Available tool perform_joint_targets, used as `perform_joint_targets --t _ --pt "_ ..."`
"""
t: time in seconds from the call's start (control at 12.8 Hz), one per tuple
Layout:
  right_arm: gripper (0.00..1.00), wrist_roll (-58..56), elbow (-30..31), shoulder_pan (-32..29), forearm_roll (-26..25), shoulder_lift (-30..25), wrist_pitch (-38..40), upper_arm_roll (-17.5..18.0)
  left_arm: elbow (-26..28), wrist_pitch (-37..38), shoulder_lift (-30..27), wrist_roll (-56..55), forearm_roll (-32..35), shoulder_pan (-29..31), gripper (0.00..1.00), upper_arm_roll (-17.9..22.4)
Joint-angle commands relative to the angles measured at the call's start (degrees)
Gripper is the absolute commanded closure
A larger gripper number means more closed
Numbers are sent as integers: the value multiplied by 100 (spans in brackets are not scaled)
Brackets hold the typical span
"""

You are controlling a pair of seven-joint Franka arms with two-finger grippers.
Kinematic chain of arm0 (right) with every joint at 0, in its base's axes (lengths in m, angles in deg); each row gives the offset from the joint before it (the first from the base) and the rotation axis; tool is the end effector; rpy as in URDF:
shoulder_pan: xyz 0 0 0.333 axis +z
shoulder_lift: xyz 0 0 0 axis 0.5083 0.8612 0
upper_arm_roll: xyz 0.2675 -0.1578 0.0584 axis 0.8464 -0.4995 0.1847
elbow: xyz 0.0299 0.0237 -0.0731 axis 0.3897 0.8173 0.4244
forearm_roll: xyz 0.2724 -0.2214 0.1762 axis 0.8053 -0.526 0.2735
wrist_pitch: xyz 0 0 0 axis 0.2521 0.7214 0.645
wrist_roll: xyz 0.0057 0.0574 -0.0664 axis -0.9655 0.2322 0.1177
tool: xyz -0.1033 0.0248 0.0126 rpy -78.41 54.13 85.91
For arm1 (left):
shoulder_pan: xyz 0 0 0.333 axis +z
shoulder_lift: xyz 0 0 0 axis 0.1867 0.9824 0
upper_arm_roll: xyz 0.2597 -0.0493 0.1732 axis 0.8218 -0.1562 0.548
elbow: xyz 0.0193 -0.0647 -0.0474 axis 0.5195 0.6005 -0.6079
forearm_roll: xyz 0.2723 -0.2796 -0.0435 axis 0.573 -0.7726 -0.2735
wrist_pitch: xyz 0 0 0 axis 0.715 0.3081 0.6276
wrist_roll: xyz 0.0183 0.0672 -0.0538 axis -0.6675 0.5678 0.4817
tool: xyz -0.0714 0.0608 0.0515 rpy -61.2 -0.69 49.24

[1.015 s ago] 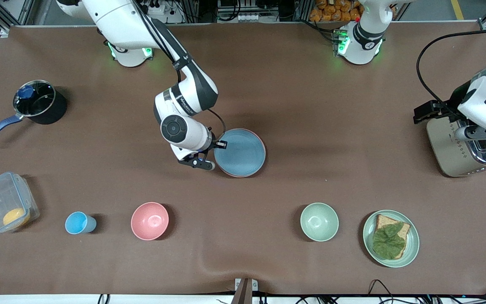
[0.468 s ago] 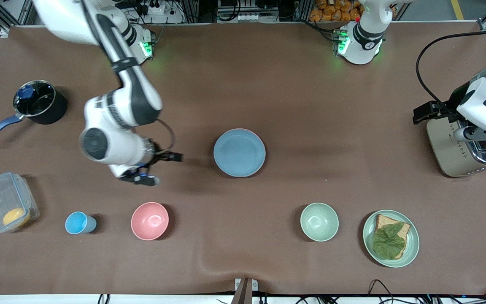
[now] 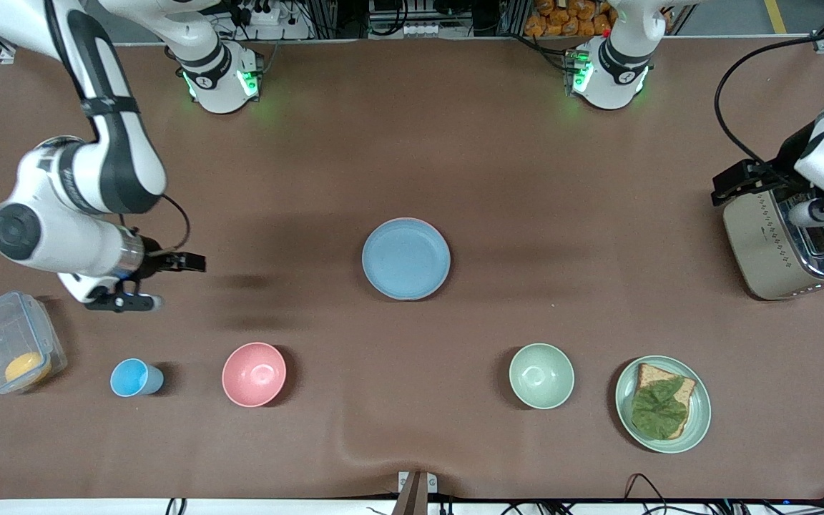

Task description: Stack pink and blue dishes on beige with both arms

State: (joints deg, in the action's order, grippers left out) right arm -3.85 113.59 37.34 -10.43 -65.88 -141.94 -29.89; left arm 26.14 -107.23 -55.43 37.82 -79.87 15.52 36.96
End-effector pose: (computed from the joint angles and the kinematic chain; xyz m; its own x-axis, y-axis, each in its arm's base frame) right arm 0.5938 0.0341 0.3732 0.9869 -0.0174 -0.1606 -0.0275 -0.9978 -0.0608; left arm 0.5583 -0.0465 0.6116 0.9987 0.0407 -0.0295 0.0407 -0.9992 -0.0008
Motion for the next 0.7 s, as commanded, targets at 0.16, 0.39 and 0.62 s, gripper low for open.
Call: perform_joint_targets --t 0.16,0.39,0.62 --pt "0 -326 306 -90 -488 -1337 355 140 -284 327 -257 133 -41 34 0 -2" --pt "0 -1116 -369 -423 -506 -1400 1215 105 -275 335 -415 151 -49 34 0 -11" --pt "0 -1706 -547 -906 -489 -1680 1586 105 -275 388 -459 151 -49 -36 0 50"
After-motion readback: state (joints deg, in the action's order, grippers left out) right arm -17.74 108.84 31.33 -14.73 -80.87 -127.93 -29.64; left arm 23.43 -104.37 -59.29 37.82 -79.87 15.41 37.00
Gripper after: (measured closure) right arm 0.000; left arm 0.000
